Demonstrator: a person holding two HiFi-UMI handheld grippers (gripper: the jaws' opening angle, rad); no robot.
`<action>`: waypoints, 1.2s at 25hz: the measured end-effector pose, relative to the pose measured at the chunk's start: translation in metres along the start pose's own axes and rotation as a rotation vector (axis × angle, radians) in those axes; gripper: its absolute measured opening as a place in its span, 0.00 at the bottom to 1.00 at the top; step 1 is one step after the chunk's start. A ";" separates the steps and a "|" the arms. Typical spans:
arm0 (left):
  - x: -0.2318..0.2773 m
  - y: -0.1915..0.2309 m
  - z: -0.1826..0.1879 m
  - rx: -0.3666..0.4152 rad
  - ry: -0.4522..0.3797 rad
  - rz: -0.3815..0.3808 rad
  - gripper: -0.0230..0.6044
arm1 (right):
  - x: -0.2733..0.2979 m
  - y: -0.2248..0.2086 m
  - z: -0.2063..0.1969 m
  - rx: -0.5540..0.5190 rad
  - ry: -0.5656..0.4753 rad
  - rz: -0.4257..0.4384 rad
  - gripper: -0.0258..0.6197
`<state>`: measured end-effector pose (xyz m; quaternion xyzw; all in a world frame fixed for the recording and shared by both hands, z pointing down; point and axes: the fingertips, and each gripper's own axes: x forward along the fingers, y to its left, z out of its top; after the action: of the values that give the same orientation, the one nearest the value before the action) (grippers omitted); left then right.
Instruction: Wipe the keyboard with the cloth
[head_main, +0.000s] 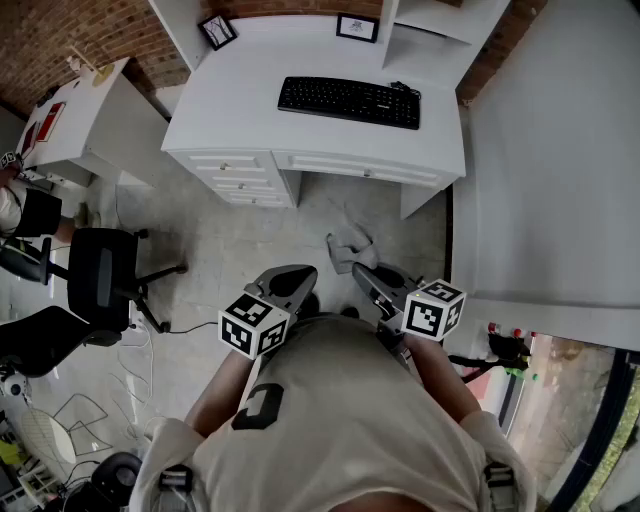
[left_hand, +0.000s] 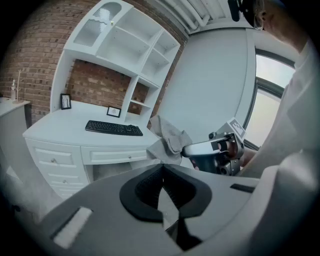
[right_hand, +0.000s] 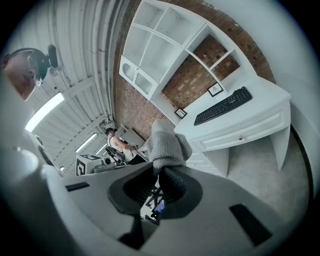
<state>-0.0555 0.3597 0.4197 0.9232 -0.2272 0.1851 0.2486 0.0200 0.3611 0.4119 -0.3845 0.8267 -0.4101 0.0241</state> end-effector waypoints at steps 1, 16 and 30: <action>-0.004 0.005 0.000 -0.001 -0.002 0.001 0.04 | 0.005 0.003 0.000 -0.002 0.000 -0.001 0.07; -0.046 0.076 0.002 -0.008 -0.025 -0.007 0.04 | 0.070 0.024 -0.006 0.003 0.025 -0.057 0.07; -0.023 0.108 0.022 -0.036 -0.026 0.015 0.04 | 0.101 -0.015 0.017 0.090 0.075 -0.074 0.07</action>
<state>-0.1247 0.2722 0.4316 0.9192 -0.2407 0.1710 0.2608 -0.0358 0.2785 0.4392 -0.3977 0.7928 -0.4618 -0.0046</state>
